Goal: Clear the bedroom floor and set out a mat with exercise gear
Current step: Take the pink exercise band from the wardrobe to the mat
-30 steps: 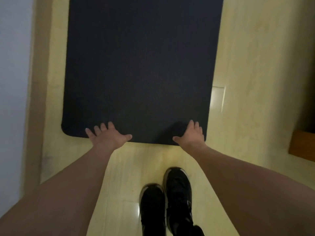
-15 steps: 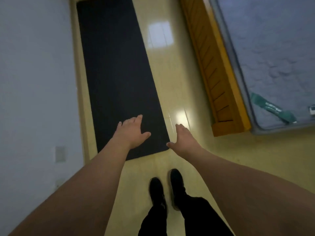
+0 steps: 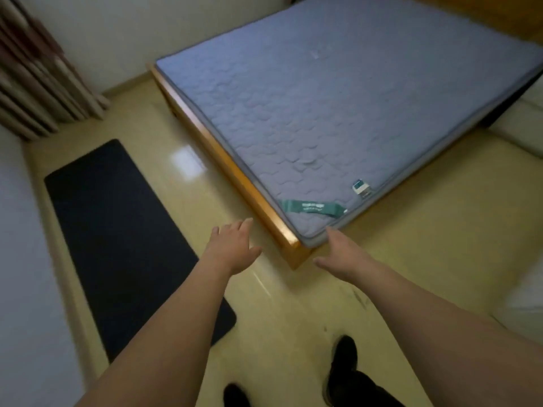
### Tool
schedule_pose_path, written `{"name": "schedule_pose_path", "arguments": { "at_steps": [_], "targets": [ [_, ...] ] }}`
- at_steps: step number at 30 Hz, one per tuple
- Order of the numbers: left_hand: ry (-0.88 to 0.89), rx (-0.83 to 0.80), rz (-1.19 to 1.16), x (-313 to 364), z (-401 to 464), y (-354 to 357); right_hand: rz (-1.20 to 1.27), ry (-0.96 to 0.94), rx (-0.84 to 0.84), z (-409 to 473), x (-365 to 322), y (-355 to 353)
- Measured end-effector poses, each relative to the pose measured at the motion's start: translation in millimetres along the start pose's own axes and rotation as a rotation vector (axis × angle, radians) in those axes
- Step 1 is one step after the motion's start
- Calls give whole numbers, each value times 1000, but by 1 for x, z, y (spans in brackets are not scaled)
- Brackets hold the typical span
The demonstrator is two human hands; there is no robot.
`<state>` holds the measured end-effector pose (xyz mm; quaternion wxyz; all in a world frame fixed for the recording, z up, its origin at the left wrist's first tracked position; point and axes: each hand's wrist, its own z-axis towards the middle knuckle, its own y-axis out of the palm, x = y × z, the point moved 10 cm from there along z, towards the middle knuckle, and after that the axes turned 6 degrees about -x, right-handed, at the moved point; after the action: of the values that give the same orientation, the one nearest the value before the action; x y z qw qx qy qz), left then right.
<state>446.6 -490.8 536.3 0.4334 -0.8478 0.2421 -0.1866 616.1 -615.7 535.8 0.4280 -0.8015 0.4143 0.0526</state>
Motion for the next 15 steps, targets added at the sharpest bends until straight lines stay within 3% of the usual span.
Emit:
{"name": "schedule_pose_path", "arguments": {
  "at_steps": [8, 15],
  "targets": [
    [353, -6, 142, 326, 97, -64, 139, 163, 177, -29, 220, -166],
    [526, 8, 279, 499, 192, -118, 253, 310, 278, -14, 363, -282]
  ]
}}
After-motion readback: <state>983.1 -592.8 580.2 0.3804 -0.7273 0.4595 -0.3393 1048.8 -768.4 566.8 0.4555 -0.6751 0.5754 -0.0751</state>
